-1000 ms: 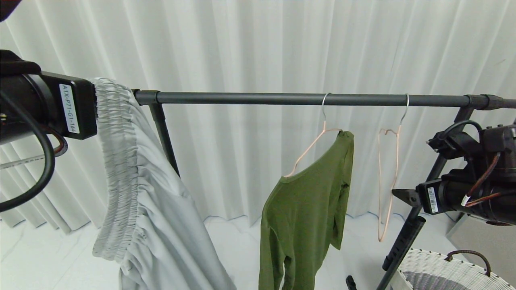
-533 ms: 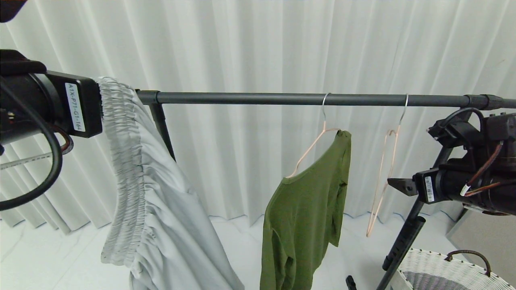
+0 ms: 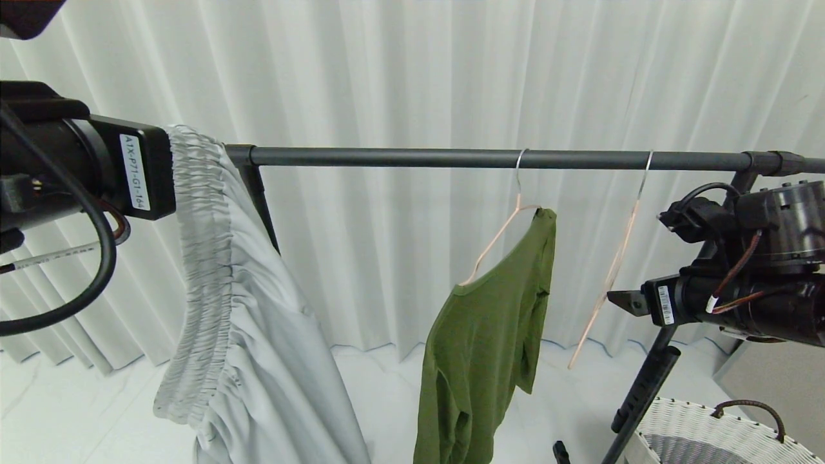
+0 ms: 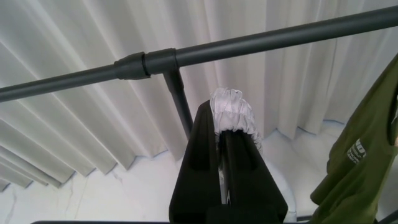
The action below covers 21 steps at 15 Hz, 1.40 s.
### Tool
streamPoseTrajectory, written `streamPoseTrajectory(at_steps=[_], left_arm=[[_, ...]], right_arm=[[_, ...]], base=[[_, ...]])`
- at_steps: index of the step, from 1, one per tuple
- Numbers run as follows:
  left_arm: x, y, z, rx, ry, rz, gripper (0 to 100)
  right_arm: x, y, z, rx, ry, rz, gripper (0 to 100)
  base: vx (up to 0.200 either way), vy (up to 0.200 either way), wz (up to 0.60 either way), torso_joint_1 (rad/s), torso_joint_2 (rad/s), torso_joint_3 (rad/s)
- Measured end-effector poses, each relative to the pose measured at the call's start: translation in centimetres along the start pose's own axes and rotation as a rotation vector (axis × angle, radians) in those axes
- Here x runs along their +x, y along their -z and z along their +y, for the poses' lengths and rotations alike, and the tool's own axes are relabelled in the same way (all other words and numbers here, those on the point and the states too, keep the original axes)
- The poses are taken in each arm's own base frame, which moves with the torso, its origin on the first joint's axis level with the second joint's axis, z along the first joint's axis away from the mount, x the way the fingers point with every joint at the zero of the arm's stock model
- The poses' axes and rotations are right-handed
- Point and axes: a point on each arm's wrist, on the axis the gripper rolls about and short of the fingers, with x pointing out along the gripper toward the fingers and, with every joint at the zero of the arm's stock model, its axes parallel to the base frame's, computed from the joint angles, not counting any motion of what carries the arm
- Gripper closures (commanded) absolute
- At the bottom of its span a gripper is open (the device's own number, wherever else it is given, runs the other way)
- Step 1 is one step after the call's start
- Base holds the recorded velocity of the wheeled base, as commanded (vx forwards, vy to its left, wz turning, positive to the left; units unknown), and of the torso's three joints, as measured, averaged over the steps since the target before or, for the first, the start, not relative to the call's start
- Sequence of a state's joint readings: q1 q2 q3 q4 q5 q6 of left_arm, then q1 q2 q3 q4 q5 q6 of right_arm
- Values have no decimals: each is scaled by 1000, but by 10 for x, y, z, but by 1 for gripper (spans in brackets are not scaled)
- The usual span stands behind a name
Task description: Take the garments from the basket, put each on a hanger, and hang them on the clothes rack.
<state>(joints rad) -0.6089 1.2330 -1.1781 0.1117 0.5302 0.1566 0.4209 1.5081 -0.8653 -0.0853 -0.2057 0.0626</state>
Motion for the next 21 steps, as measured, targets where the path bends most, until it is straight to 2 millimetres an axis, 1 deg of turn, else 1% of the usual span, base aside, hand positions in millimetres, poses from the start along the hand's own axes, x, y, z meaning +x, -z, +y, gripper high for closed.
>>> streamPoseTrajectory(at_steps=[5,9,11,13,16,21], left_arm=[[2,0,-1,3,1,5,100],[2,0,-1,3,1,6,100],[2,0,-1,2,1,4,100],[2,-1,-1,3,0,2,100],[1,-1,-1,1,0,-1,100],[2,-2,-1,1,0,-1,100]], right_arm=[[1,-1,0,1,-5,-4,0],[-5,-16,6,11,-69,-103,0],[-1,-22,8,8,-77,-113,0],[9,-25,11,6,-74,-102,0],[19,-23,13,0,-68,-71,0],[17,-11,11,-12,-19,-4,0]], base=[[0,0,0,0,0,0],[0,0,0,0,0,0],[0,0,0,0,0,0],[0,0,0,0,0,0],[0,0,0,0,0,0],[0,0,0,0,0,0]])
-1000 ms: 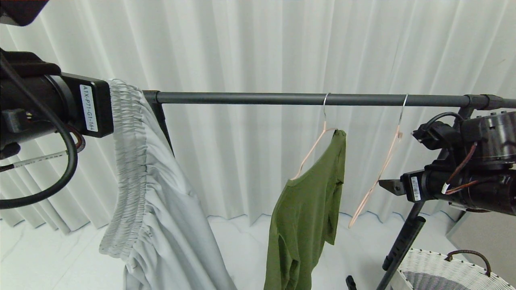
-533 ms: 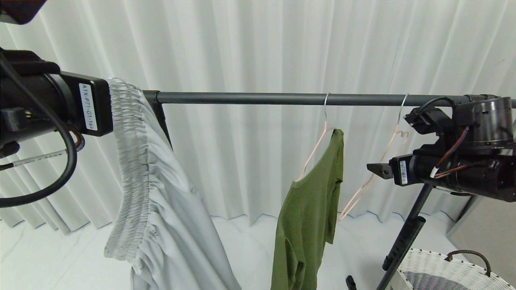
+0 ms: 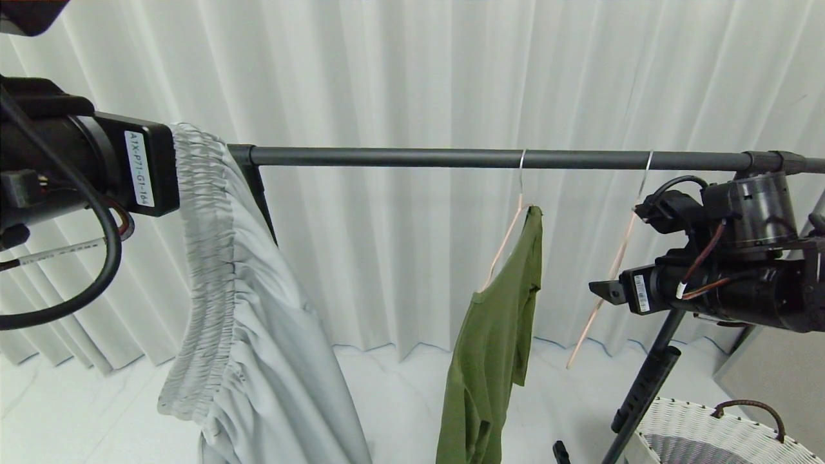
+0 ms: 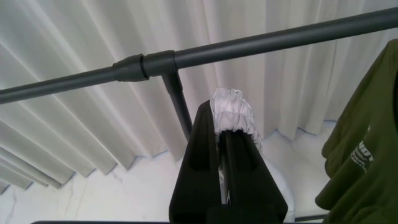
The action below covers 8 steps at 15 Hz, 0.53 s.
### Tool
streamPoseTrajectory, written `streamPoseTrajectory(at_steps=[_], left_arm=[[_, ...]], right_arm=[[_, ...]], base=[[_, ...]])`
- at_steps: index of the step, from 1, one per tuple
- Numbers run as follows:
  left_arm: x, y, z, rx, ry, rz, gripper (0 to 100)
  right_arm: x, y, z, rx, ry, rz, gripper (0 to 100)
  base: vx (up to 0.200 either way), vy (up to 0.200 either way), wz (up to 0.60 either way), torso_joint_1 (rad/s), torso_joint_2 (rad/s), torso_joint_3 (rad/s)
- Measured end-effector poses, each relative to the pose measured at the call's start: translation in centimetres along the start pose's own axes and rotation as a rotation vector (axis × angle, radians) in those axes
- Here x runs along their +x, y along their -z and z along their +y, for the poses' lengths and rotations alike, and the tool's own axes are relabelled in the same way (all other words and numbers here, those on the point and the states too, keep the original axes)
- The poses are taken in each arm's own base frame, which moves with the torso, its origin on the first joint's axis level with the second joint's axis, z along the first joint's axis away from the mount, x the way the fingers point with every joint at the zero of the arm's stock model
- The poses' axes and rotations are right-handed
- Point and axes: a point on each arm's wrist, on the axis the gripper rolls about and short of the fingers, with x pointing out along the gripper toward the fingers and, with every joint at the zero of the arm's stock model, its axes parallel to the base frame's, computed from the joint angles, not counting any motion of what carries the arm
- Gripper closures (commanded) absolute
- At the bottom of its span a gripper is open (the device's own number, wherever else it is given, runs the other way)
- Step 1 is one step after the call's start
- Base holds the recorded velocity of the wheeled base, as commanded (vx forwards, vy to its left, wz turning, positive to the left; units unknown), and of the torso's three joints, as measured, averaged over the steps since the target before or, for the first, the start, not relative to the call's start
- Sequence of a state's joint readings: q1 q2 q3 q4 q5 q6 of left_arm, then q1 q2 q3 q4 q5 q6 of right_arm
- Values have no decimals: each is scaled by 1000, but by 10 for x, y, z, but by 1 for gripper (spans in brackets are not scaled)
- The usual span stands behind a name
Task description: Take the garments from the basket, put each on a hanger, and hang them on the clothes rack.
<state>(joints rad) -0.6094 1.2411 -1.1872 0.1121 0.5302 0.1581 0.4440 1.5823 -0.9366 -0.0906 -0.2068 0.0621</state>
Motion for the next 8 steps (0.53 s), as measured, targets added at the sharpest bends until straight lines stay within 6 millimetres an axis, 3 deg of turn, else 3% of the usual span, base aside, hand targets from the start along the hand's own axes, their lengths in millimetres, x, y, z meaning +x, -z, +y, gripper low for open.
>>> streamPoseTrajectory(at_steps=[8], left_arm=[[0,0,0,17,1,0,100]], right_arm=[[-6,8,-4,11,8,14,0]], base=[[0,0,0,0,0,0]])
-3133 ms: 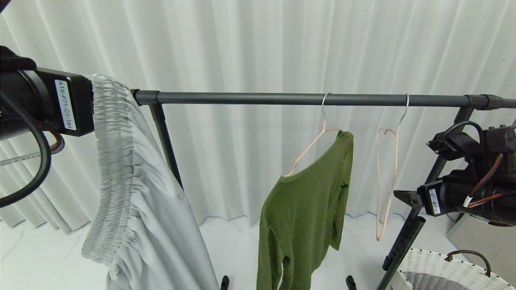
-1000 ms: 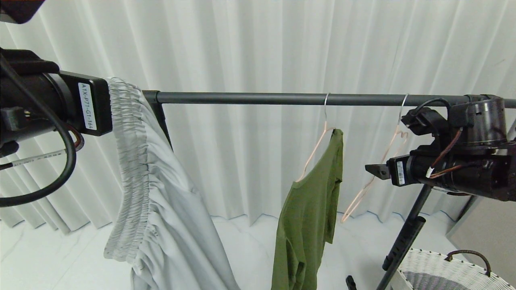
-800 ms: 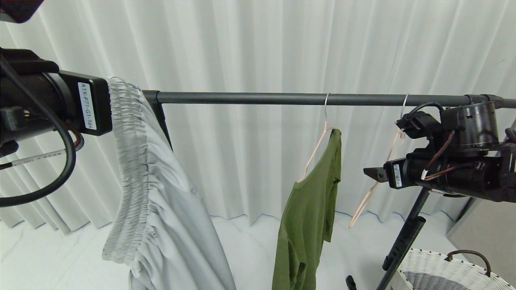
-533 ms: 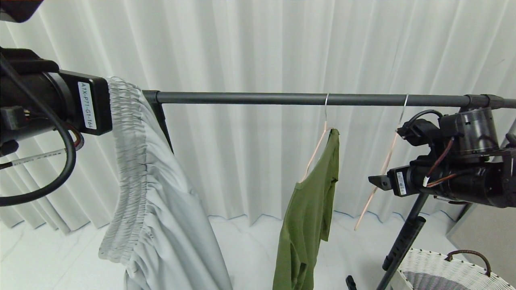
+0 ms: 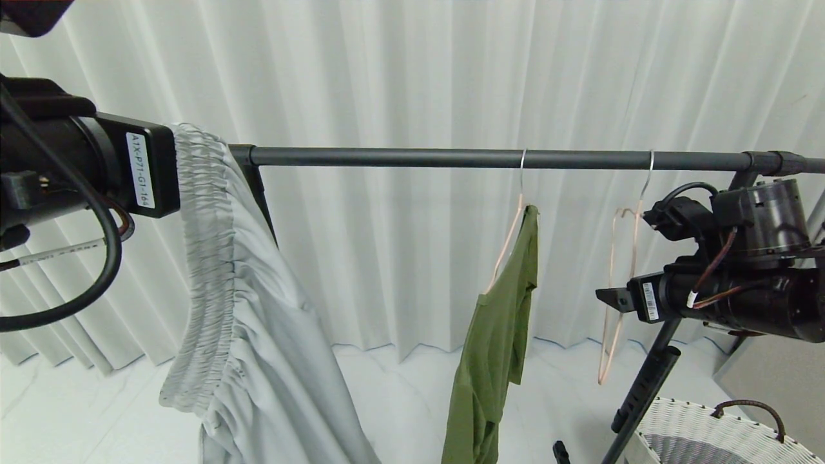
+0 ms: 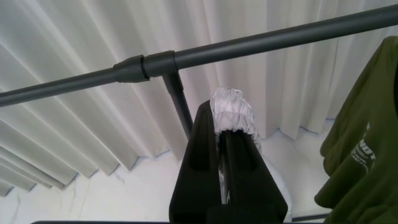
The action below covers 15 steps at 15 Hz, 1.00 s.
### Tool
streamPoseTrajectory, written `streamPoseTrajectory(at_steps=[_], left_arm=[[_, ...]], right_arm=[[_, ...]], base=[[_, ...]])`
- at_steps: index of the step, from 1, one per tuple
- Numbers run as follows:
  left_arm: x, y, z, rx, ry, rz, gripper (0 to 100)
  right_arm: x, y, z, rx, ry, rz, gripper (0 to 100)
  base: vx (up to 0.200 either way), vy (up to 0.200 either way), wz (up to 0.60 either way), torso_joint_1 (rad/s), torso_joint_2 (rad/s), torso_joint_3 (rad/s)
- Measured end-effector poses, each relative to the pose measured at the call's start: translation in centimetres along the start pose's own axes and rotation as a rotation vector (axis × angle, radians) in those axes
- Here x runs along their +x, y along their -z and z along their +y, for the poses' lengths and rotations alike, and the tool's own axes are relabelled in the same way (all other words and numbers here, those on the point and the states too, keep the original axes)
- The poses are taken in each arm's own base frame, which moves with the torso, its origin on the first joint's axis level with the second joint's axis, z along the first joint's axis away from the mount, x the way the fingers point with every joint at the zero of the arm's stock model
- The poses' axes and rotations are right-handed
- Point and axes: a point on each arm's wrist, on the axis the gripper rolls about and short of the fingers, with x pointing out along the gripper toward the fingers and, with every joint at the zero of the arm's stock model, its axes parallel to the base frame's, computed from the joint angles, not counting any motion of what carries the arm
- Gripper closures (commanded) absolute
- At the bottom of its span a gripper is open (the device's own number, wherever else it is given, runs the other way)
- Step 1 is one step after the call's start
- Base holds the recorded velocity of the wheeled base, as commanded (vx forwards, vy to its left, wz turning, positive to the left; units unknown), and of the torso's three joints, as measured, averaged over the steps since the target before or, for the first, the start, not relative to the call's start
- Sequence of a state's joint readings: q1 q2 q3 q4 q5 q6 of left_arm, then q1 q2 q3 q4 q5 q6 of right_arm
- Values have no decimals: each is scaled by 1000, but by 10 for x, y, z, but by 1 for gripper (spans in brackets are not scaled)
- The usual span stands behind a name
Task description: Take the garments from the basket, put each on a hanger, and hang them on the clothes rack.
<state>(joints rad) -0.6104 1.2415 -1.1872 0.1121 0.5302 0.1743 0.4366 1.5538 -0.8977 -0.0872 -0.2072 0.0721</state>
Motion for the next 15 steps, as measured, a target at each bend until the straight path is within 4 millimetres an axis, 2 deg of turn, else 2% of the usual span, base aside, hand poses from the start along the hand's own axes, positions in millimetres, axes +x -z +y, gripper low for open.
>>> streamPoseTrajectory(at_steps=[3,15], left_arm=[[0,0,0,0,1,0,100],[3,1,-3,6,5,10,100]], right_arm=[[-2,8,-2,32,5,21,0],[6,12,-10,169,40,43,0]], base=[[0,0,0,0,0,0],[0,0,0,0,0,0]])
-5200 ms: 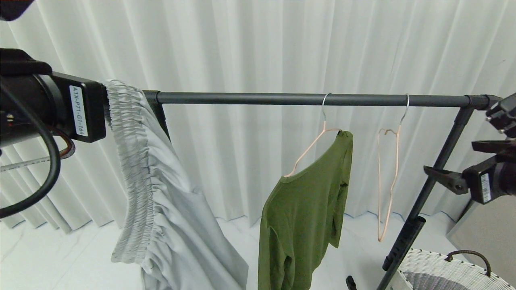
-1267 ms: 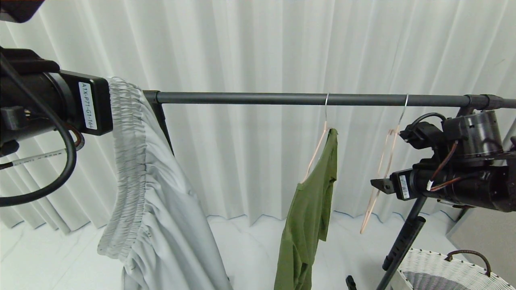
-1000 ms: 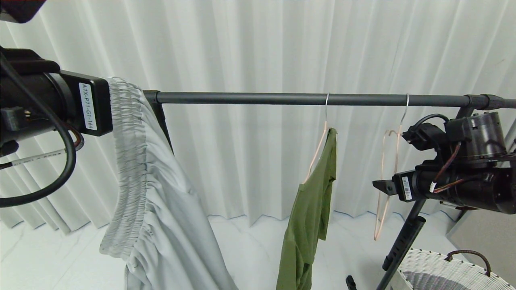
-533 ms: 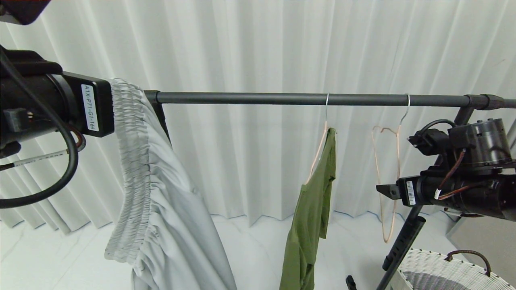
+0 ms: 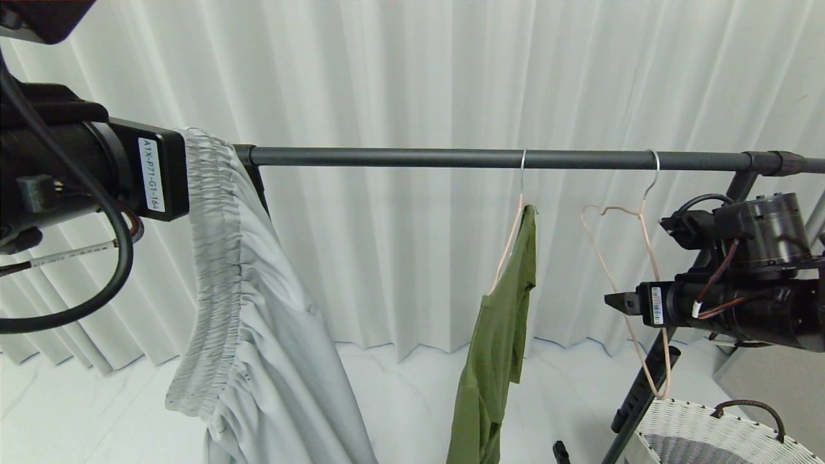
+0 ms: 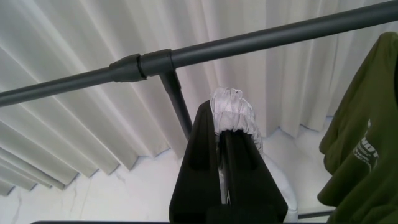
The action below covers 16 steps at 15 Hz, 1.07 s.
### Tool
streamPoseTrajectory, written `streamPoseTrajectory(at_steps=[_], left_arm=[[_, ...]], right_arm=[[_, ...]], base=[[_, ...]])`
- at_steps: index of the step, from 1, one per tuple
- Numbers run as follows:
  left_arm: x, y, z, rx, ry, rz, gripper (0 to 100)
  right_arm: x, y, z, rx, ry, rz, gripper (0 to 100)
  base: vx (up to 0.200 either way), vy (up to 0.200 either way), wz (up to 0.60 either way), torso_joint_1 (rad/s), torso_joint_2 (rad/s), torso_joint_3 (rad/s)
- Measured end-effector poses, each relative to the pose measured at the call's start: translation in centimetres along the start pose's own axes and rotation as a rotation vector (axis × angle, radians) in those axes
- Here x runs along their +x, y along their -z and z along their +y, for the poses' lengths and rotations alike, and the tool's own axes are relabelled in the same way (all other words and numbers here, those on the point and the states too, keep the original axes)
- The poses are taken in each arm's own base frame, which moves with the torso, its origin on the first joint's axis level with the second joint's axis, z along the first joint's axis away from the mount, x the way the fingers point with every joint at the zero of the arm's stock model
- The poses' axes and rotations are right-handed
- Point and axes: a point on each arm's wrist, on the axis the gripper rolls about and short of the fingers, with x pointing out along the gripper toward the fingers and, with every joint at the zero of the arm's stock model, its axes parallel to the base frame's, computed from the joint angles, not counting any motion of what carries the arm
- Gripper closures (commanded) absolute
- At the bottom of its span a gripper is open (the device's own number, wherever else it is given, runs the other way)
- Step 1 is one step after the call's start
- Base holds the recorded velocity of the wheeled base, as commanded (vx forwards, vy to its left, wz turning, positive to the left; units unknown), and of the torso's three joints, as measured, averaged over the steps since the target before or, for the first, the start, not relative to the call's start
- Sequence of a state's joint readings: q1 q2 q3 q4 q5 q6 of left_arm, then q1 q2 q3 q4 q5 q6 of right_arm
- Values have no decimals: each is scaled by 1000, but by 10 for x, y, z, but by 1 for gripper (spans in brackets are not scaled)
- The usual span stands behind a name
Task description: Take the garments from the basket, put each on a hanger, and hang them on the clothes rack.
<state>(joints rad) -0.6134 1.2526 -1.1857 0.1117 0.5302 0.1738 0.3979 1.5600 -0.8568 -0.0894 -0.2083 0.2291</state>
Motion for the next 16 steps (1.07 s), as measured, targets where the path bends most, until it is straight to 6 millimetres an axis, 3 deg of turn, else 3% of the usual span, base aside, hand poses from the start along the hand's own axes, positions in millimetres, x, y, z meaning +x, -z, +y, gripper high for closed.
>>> streamPoseTrajectory(at_steps=[3,4,12,16], left_arm=[[1,0,-1,2,0,2,100],[1,0,-1,2,0,1,100],[4,-2,-2,3,2,3,100],[6,-2,-3,3,2,4,100]], right_arm=[[7,1,-2,27,12,11,0],[8,1,-3,38,16,15,100],[11,0,-10,56,42,21,100],[2,-3,-12,56,39,-6,100]], base=[[0,0,0,0,0,0],[0,0,0,0,0,0],[0,0,0,0,0,0],[0,0,0,0,0,0]])
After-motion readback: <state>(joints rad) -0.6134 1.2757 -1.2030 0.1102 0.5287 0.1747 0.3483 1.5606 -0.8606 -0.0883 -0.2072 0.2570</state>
